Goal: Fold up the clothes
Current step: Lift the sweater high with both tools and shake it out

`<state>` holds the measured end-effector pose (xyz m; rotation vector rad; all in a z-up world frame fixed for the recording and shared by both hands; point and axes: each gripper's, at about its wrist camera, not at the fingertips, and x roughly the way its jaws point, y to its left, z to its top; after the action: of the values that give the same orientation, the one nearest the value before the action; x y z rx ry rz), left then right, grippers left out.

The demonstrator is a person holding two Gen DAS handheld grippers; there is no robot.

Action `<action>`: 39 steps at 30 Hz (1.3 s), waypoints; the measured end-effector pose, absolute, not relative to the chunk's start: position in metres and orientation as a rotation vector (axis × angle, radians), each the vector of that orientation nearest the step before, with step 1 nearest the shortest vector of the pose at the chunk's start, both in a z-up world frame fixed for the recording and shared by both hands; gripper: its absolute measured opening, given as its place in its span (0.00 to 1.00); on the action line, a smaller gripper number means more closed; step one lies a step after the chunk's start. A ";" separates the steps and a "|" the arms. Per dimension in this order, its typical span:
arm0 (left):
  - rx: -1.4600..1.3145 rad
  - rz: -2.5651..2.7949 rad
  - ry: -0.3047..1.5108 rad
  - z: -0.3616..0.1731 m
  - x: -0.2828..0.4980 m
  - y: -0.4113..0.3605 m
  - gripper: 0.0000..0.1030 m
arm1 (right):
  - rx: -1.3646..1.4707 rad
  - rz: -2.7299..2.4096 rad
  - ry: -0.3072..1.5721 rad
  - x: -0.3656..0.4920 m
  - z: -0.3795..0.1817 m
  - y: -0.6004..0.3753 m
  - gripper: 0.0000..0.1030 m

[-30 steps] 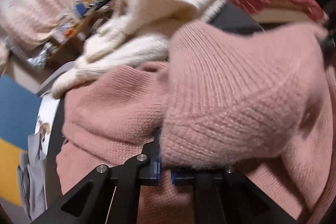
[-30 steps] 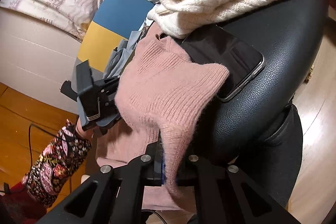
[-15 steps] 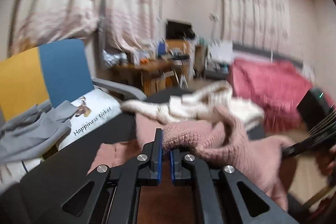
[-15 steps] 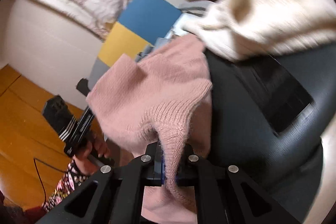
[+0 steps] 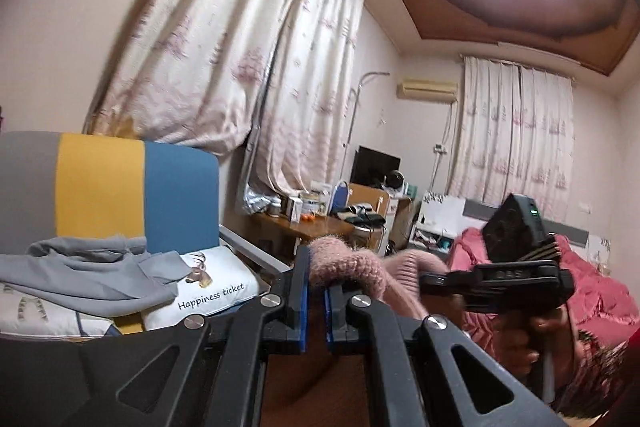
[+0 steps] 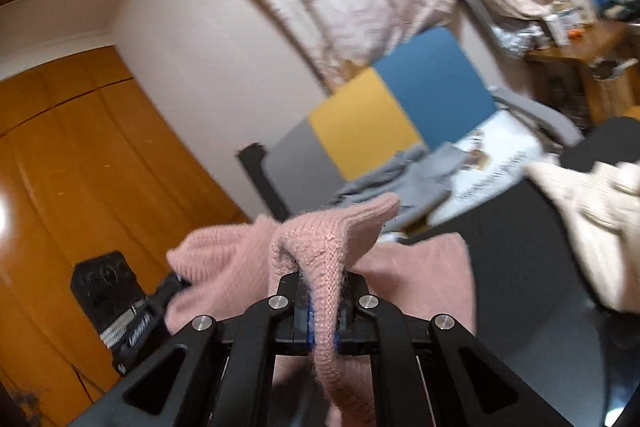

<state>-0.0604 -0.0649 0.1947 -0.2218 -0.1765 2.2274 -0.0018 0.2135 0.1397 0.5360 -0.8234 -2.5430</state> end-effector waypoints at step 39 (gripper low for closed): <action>0.360 2.330 -0.261 0.389 0.090 -0.139 0.04 | -0.109 -2.280 -0.436 0.061 0.345 0.038 0.08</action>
<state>0.0897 -0.1390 0.3887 0.3596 -0.2614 2.3301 0.0606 0.0376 0.3451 -0.1087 -0.4357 -2.2795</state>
